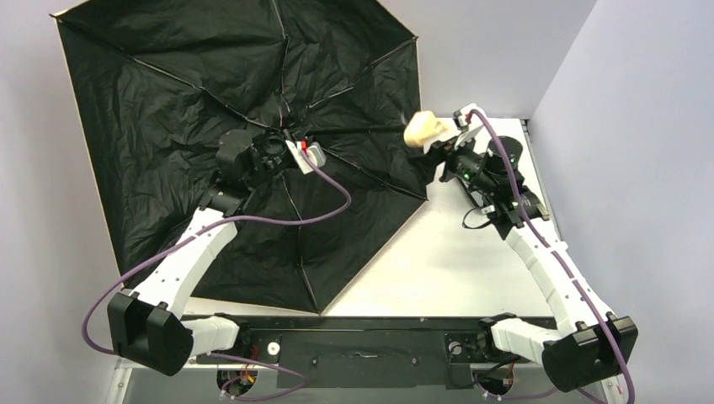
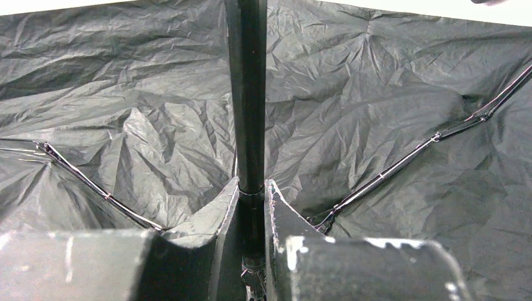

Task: Open the umbrella

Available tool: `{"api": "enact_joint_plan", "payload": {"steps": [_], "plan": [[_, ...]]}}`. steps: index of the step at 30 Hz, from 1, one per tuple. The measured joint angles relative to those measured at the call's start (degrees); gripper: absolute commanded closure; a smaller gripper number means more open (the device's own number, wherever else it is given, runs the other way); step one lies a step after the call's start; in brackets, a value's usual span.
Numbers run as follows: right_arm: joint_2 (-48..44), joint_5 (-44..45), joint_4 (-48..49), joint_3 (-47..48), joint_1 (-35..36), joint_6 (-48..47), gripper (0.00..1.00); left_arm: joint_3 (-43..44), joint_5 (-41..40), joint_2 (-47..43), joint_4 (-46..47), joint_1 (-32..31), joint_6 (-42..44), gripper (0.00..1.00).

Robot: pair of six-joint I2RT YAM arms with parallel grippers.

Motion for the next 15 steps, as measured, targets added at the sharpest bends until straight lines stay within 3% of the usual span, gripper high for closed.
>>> {"api": "enact_joint_plan", "payload": {"steps": [8, 15], "plan": [[2.2, 0.1, -11.0, 7.1, -5.1, -1.0, 0.3, 0.0, 4.3, -3.1, -1.4, -0.1, 16.0, 1.0], [7.7, -6.5, -17.5, 21.1, -5.0, 0.1, 0.32, 0.0, 5.7, -4.7, -4.7, -0.1, 29.4, 1.0]]}}
